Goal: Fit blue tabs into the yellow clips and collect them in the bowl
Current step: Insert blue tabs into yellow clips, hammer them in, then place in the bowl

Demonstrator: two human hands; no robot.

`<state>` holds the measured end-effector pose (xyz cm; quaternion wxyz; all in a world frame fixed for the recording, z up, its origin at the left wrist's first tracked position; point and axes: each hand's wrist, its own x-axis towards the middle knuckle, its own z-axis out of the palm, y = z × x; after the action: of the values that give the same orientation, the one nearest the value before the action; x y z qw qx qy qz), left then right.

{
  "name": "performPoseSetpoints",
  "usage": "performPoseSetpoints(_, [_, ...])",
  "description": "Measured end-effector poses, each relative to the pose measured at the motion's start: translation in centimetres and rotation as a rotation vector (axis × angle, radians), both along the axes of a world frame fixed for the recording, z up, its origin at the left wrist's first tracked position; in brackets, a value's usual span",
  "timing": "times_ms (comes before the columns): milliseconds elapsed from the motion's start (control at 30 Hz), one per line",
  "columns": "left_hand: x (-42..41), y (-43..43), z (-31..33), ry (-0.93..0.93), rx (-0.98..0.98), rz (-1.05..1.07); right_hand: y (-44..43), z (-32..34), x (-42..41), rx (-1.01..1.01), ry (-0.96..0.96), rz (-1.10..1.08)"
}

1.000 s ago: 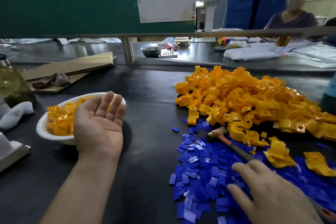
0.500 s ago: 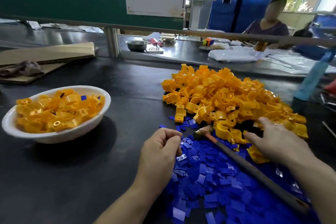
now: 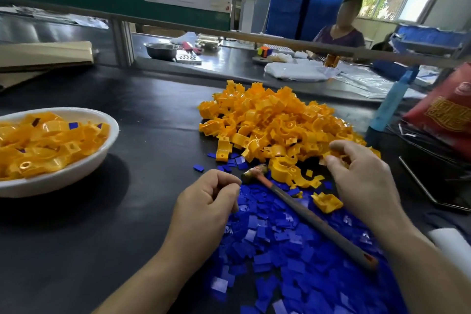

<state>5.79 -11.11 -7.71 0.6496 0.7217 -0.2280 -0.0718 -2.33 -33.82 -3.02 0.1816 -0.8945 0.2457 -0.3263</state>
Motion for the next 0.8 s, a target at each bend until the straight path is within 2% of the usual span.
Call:
performPoseSetpoints(100, [-1.4, -0.2, 0.5, 0.043, 0.003, -0.210, 4.2, 1.1, -1.6, 0.438, -0.062, 0.216])
performPoseSetpoints(167, [-2.4, -0.5, 0.3, -0.027, 0.081, -0.317, 6.9, 0.5, -2.1, 0.670, -0.027, 0.343])
performPoseSetpoints(267, [-3.2, -0.8, 0.0, -0.142, 0.154, -0.290, 8.9, -0.8, -2.2, 0.743, -0.013, 0.378])
performPoseSetpoints(367, [-2.6, -0.7, -0.1, -0.122, 0.160, -0.240, 9.0, -1.2, -2.3, 0.653, 0.024, 0.472])
performPoseSetpoints(433, [-2.1, -0.7, -0.3, -0.027, 0.131, -0.259, 8.8, -1.2, -2.7, 0.498, 0.109, 0.513])
performPoseSetpoints(567, [-0.9, -0.8, -0.8, 0.186, 0.013, -0.144, 7.4, -1.4, -3.3, -0.207, 0.388, 0.304])
performPoseSetpoints(700, [0.1, -0.7, -1.4, 0.350, -0.084, -0.092, 7.3, -2.3, -3.7, -0.291, 0.730, 0.293])
performPoseSetpoints(800, [0.1, -1.0, -1.3, 0.458, -0.176, -0.107, 8.0, -3.4, -3.2, -0.308, 0.767, 0.327])
